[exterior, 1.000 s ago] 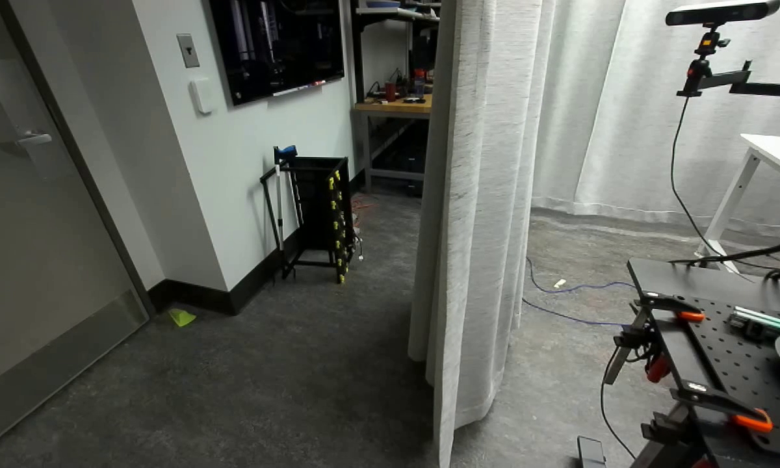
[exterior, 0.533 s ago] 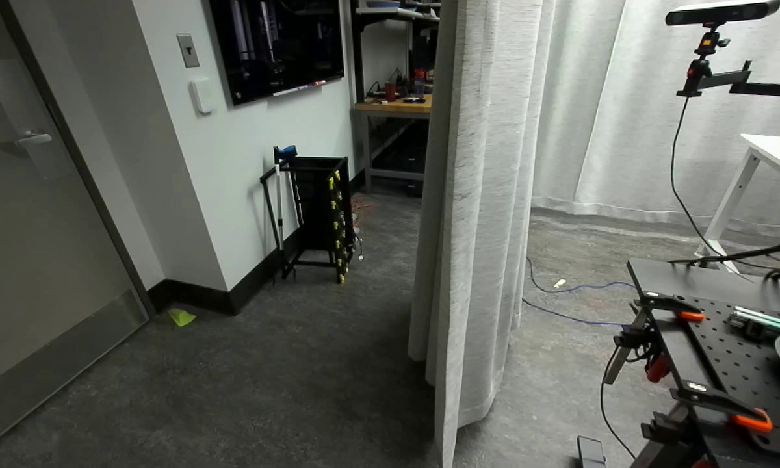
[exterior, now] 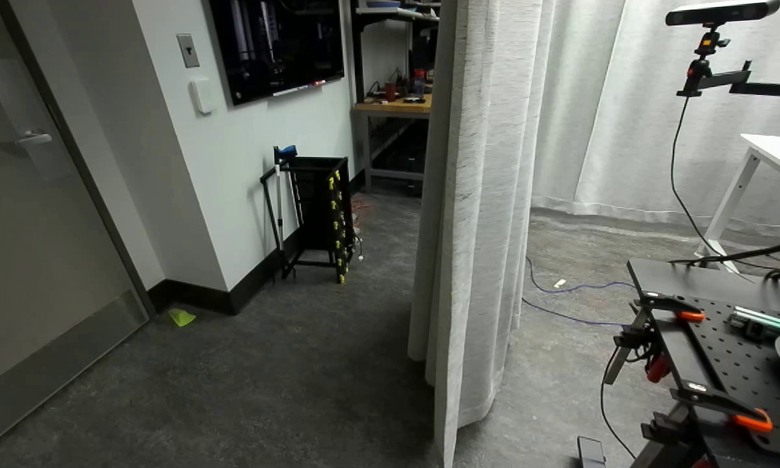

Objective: Close the curtain

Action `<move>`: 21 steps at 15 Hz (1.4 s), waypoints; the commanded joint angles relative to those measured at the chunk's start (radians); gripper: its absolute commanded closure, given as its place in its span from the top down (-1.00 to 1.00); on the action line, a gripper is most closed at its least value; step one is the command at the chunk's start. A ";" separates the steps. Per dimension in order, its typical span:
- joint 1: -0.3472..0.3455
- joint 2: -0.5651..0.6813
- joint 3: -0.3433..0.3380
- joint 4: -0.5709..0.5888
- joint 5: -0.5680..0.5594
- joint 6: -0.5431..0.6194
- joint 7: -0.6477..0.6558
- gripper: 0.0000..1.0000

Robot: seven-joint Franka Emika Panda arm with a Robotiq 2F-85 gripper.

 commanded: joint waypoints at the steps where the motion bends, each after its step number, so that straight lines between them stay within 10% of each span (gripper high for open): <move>1: 0.021 0.004 -0.017 0.003 -0.003 -0.001 0.008 1.00; 21: 0.028 -0.002 -0.018 -0.012 -0.026 -0.027 -0.292 1.00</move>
